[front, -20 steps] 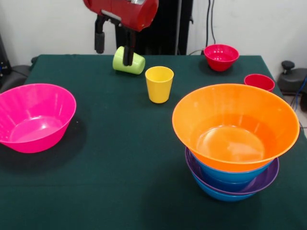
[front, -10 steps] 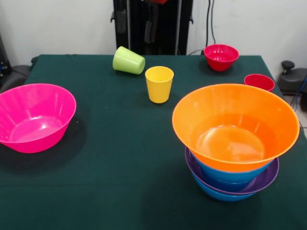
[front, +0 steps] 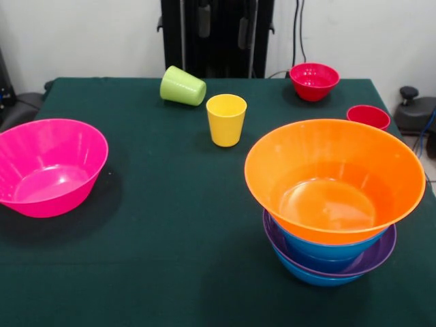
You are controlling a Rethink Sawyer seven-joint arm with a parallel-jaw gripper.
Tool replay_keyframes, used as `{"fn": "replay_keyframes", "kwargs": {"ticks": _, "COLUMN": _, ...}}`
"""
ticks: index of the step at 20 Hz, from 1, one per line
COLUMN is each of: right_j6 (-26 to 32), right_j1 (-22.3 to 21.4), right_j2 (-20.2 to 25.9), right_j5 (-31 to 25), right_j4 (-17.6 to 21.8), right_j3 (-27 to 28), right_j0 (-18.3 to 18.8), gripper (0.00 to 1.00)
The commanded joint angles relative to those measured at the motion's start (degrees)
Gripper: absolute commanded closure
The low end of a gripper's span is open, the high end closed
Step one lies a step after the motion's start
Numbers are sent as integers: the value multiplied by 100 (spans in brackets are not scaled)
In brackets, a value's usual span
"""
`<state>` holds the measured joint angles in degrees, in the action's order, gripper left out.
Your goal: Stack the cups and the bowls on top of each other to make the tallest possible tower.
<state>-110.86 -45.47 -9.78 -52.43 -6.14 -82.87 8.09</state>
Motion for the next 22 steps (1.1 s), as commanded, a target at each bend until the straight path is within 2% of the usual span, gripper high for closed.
{"fn": "replay_keyframes", "kwargs": {"ticks": 1, "right_j6": 1292, "right_j1": 125, "right_j2": 884, "right_j5": 108, "right_j4": 575, "right_j3": -779, "right_j0": 216, "gripper": 0}}
{"fn": "replay_keyframes", "kwargs": {"ticks": 6, "right_j6": 1257, "right_j1": 238, "right_j2": 1093, "right_j5": 717, "right_j4": 691, "right_j3": -1062, "right_j0": 397, "gripper": 0}}
{"fn": "replay_keyframes", "kwargs": {"ticks": 13, "right_j6": 1385, "right_j1": 382, "right_j2": 1410, "right_j5": 978, "right_j4": 1044, "right_j3": -1178, "right_j0": 704, "gripper": 0}}
{"fn": "replay_keyframes", "kwargs": {"ticks": 16, "right_j6": 1871, "right_j1": 412, "right_j2": 1733, "right_j5": 1015, "right_j4": 1281, "right_j3": -1286, "right_j0": 998, "gripper": 0}}
{"fn": "replay_keyframes", "kwargs": {"ticks": 22, "right_j6": 1825, "right_j1": 415, "right_j2": 2154, "right_j5": 1152, "right_j4": 1669, "right_j3": -1442, "right_j0": 1300, "gripper": 0}}
